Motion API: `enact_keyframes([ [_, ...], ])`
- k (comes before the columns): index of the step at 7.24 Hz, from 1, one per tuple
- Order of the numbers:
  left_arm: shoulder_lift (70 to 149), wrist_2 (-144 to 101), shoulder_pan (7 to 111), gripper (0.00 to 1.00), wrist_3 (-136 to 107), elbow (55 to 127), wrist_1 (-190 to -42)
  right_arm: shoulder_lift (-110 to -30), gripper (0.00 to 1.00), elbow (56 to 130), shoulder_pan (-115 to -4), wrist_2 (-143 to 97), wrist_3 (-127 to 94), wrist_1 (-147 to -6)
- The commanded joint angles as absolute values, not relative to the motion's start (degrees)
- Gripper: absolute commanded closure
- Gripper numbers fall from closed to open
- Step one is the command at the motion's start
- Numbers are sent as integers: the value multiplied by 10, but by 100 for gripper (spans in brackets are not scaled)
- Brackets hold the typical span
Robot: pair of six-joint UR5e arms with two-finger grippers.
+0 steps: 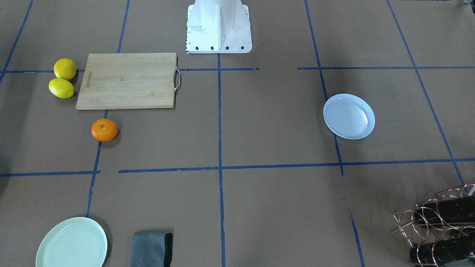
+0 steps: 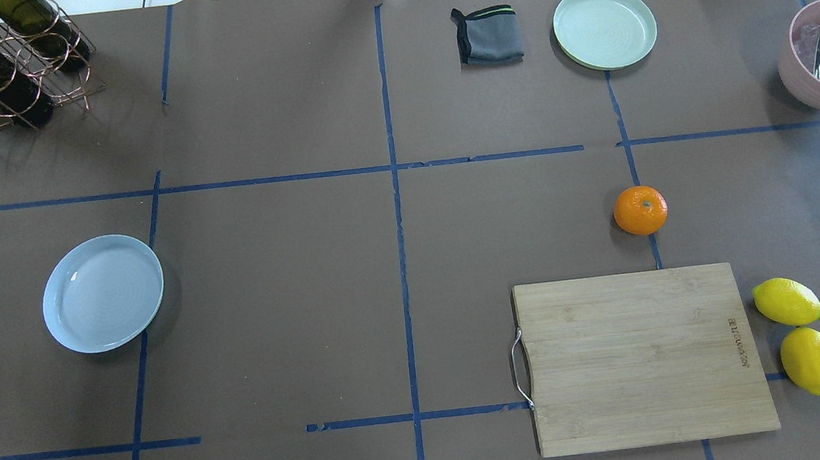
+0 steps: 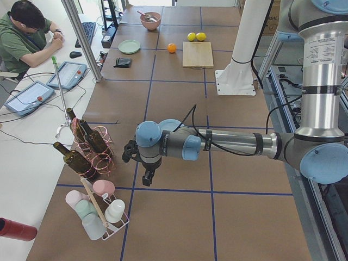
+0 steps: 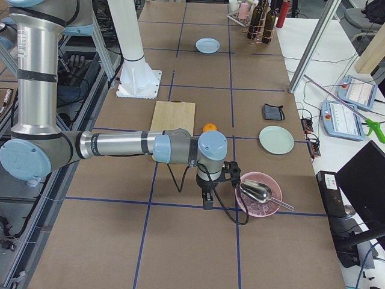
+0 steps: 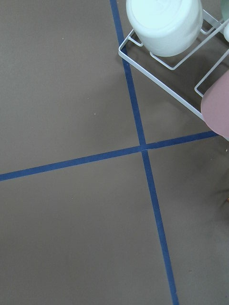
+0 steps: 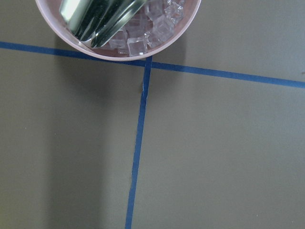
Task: Pick orange to plate
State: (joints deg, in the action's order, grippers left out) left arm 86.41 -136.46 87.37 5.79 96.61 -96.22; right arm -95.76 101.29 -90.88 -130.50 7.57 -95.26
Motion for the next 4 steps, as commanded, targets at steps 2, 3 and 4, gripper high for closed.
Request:
enact_keyframes([
  [2, 866, -1361, 873, 0, 53, 967, -969, -957, 0, 1013, -904, -1319, 76, -946],
  [3, 867, -1361, 871, 0, 55, 969, -969, -957, 0, 1015, -891, -1324, 76, -946],
  [4, 878, -1349, 868, 0, 54, 968, -976, -956, 0, 1018, -879, -1354, 75, -945],
])
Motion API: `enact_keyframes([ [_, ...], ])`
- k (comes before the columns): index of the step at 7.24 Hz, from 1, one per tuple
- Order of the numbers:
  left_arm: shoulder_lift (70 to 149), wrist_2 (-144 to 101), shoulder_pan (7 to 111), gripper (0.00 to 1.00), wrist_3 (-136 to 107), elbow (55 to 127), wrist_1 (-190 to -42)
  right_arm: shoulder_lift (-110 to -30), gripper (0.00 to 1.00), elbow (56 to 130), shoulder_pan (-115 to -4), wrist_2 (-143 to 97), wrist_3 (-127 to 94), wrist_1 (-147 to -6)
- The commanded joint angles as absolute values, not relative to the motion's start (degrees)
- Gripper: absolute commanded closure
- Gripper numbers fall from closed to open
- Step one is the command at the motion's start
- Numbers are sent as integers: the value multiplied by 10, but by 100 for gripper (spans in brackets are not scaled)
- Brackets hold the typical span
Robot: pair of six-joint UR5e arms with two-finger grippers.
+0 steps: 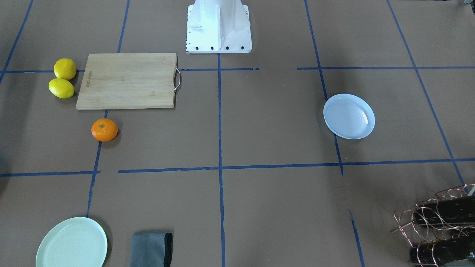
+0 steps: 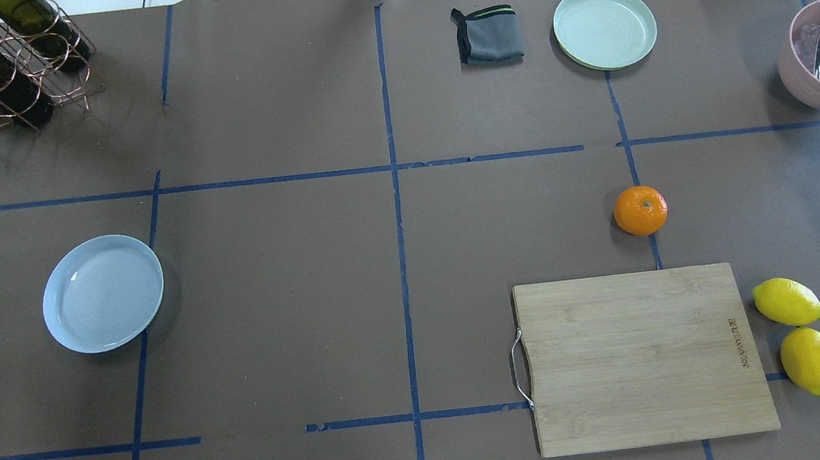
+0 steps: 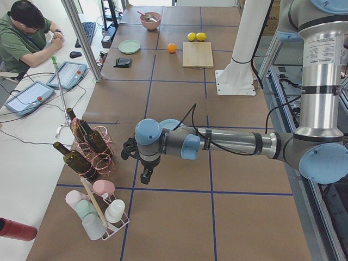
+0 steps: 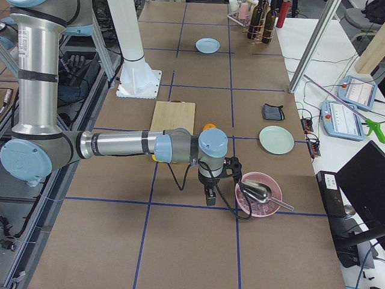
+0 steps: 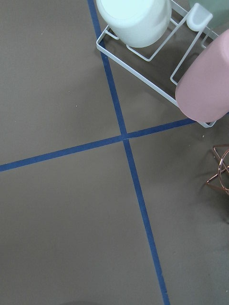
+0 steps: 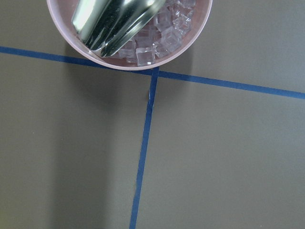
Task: Pick orange to plate
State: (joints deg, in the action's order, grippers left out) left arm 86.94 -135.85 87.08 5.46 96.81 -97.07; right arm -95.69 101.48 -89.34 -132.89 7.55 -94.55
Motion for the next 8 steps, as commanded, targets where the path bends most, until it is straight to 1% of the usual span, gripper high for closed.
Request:
enact_keyframes([
  [1, 902, -1306, 866, 0, 52, 967, -977, -956, 0, 1033, -873, -1360, 73, -945],
  [2, 912, -1249, 866, 0, 57, 972, -979, -955, 0, 1057, -872, -1358, 72, -943],
  [3, 912, -1244, 867, 0, 43, 983, -1012, -934, 0, 1063, -873, -1356, 70, -929],
  [4, 913, -1244, 869, 0, 38, 990, -1089, -933, 0, 1060, -873, -1358, 69, -916],
  [5, 916, -1246, 866, 0, 33, 969, -1173, -937, 0, 1056, -873, -1359, 67, -900],
  [7, 911, -1248, 866, 0, -4, 961, -1201, -947, 0, 1060, -873, -1361, 69, -896],
  [8, 911, -1248, 846, 0, -10, 969, -1226, -951, 0, 1062, -873, -1362, 69, -894],
])
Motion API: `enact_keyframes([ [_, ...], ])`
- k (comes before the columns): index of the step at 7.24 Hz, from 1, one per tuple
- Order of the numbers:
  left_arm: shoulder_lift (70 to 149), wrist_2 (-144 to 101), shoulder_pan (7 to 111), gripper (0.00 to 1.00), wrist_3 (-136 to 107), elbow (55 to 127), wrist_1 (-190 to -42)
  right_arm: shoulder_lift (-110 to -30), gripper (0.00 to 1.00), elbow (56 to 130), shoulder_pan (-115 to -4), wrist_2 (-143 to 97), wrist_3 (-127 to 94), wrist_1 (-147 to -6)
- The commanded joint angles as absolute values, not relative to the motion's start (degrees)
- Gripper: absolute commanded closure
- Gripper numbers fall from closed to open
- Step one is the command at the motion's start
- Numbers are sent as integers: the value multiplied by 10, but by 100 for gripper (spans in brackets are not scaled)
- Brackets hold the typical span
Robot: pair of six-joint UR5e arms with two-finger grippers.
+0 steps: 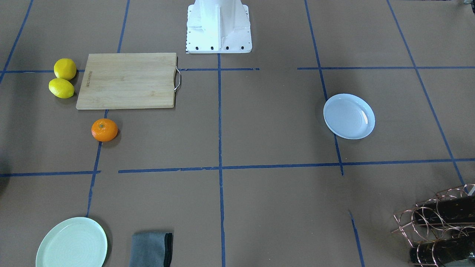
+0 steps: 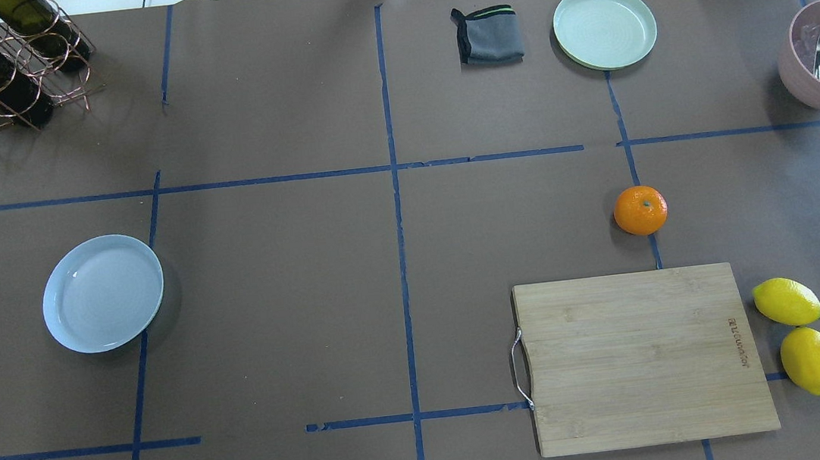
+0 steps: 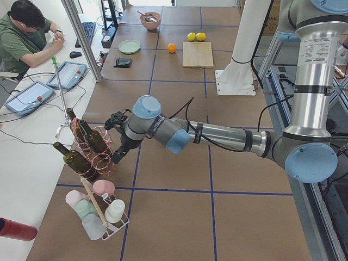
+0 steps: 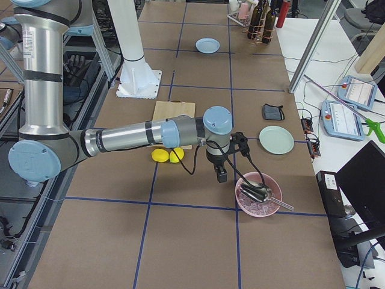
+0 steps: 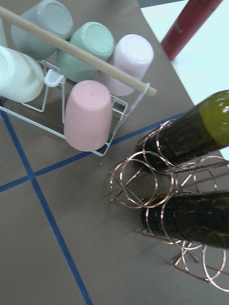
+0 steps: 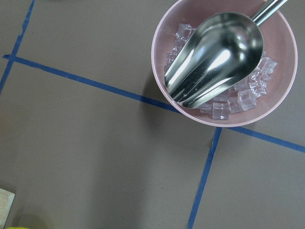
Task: Pick orange to plate
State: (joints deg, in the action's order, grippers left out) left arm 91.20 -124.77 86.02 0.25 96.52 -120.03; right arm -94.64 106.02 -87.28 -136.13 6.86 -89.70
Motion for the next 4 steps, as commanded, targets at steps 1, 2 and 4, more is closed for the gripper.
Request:
enact_keyframes([
  [1, 908, -1245, 795, 0, -55, 961, -1254, -951, 0, 1057, -873, -1361, 68, -894],
  [2, 902, -1243, 762, 0, -171, 958, -1275, -953, 0, 1056, -873, -1361, 71, -892],
  [4, 881, -1240, 678, 12, -340, 955, -1360, -953, 0, 1049, -873, -1361, 68, -893],
])
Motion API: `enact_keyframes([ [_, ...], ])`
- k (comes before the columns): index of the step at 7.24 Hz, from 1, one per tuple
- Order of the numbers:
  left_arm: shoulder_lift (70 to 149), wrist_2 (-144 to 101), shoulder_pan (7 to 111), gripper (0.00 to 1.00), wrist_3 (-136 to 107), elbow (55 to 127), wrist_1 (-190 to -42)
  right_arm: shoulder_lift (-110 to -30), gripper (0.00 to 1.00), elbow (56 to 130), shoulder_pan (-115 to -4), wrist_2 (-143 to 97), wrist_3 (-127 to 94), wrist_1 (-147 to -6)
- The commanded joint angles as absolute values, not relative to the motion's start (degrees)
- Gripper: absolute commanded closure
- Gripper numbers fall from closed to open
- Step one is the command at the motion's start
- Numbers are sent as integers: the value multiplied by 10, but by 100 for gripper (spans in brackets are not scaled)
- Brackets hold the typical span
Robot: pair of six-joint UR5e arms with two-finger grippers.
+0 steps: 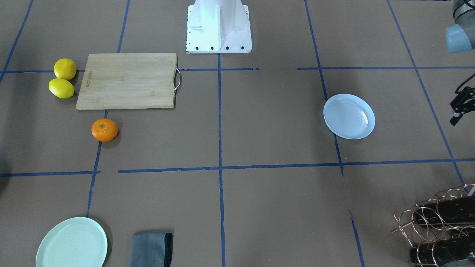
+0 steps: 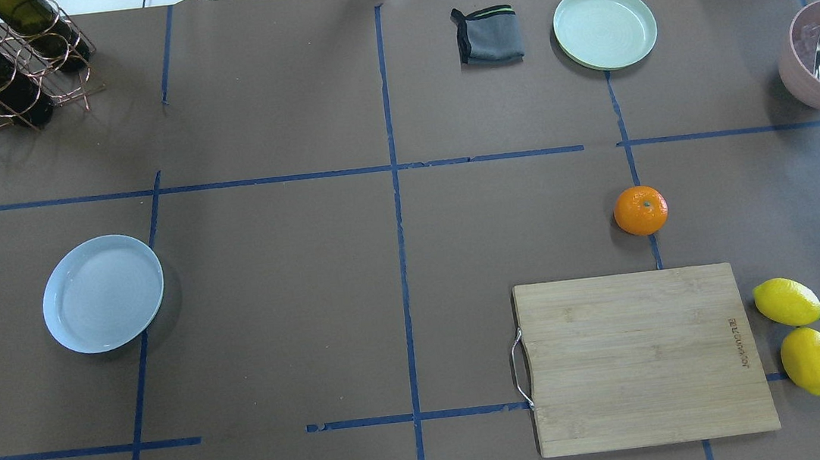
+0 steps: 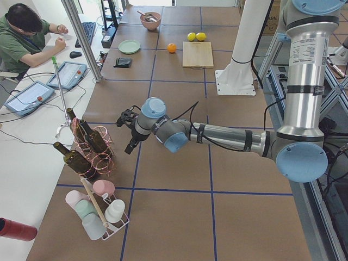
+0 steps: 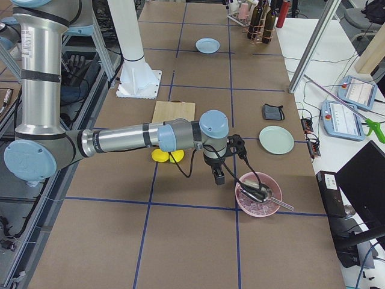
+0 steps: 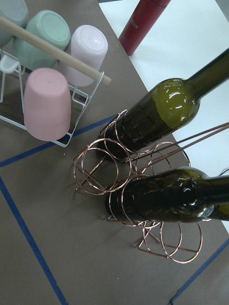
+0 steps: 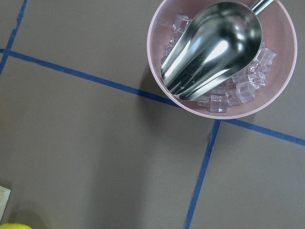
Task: Pick orange to plate
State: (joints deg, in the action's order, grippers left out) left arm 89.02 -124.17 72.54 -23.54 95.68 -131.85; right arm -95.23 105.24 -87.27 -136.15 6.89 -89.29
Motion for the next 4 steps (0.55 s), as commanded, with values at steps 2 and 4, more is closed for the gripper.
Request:
enact_keyframes([
  [2, 876, -1220, 616, 38, -533, 955, -1397, -953, 0, 1048, -873, -1361, 68, -893],
  [4, 867, -1153, 527, 38, -634, 926, -1466, -952, 0, 1047, -873, -1361, 68, -892],
])
